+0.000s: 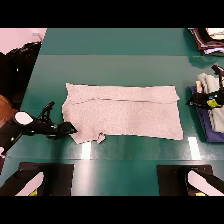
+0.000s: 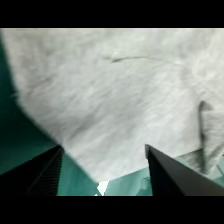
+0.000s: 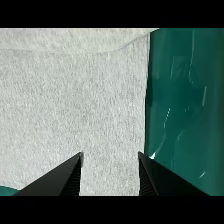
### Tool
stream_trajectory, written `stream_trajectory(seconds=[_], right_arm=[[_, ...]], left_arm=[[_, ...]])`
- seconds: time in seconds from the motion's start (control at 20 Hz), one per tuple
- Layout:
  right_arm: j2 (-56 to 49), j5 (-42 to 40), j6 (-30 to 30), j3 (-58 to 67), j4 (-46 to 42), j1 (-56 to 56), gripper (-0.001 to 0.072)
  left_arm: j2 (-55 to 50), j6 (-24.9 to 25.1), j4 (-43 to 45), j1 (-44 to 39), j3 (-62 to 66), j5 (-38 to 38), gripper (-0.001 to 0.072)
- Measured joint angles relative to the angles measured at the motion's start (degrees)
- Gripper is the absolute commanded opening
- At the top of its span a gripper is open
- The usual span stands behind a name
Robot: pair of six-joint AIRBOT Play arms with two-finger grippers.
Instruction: Fold the shirts.
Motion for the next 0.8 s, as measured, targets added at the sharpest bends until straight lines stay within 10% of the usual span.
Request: stream_trajectory(seconds=[0.15,0.3,0.8], right_arm=[[0.46,0.79,-0.04,-0.44,0.26,-0.02,0.0367],[0.61,2.4,-0.61,-0.59,0.17,-0.07,0.0363],[0.72,5.84,-3.1,-16.74,0.61,-14.05,0.0447]], left_arm=[[0.22,-0.76,-2.05,-3.54,-1.46,4.52,0.0593],[0.04,-2.01,-1.53,-5.01,-2.03,7.56,0.0021],[0.35,-0.57,-2.19,-5.97,6.43,4.79,0.0023]])
